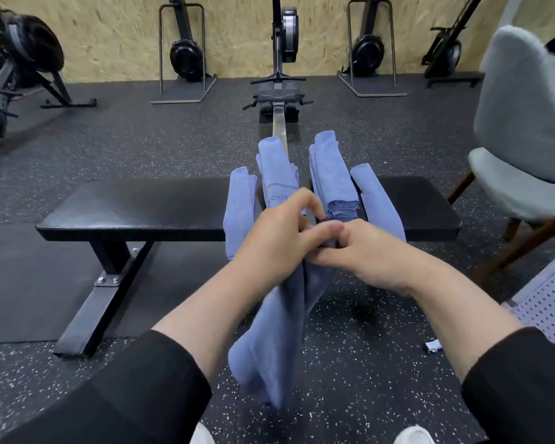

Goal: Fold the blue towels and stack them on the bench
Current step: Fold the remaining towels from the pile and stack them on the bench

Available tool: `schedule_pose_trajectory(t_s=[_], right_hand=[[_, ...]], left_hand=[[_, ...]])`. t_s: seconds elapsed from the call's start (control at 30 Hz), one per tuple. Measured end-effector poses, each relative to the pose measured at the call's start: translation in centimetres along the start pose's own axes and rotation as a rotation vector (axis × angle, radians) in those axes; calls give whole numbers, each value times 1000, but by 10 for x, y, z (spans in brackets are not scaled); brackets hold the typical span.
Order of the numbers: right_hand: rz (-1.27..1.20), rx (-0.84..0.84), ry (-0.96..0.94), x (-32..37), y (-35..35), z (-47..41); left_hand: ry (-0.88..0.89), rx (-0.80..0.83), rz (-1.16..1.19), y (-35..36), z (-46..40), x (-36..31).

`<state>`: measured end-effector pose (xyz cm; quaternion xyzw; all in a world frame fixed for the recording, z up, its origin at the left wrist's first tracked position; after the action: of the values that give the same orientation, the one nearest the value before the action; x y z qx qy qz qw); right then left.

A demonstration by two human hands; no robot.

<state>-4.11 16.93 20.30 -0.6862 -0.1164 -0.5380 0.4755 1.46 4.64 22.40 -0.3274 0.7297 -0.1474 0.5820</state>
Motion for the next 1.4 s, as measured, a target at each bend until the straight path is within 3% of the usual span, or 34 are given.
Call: schedule_pose_trajectory(t_s=[0.07,0.2,0.27,0.43,0.5,0.63,0.77,0.97,1.07,1.17,1.4], right_hand=[[-52,-36,-23,3,-5,1],[-174,-209,-74,9,-26,7],[-176,-301,-89,6,-40,12],[-157,-397,-100,-10,-69,30],[-131,-442,-92,-16,-80,38],[100,-541,14,-37,-98,48],[182,-572,97,-48,-98,53],[270,-589,114,-46,-94,50],[231,-632,119,-44,-97,50],[134,-655,128,-50,-96,48],[-350,-624,248,-76,-73,29]], left_hand=[[-63,31,142,-5,0,4],[-120,346,137,-3,11,21],[-154,456,-14,2,19,36],[-237,485,-426,-6,30,71],[-254,439,-525,-19,33,82],[-251,170,-580,-53,32,91],[-224,-45,-527,-80,37,87],[-211,-25,-331,-96,41,95],[-218,-12,-243,-102,41,102],[-233,-95,-5,-103,39,100],[-461,-268,349,-69,32,115]])
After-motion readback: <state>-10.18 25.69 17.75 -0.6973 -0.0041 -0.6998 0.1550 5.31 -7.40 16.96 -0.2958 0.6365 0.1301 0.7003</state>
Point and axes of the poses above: each hand's wrist, its own z-axis away from the middle knuckle, its own y-axis out of the palm, x = y × z, the point moved 5 cm from there along -z, towards the middle knuckle, and after that the axes turned 3 degrees about -z, right-handed, at the moved point
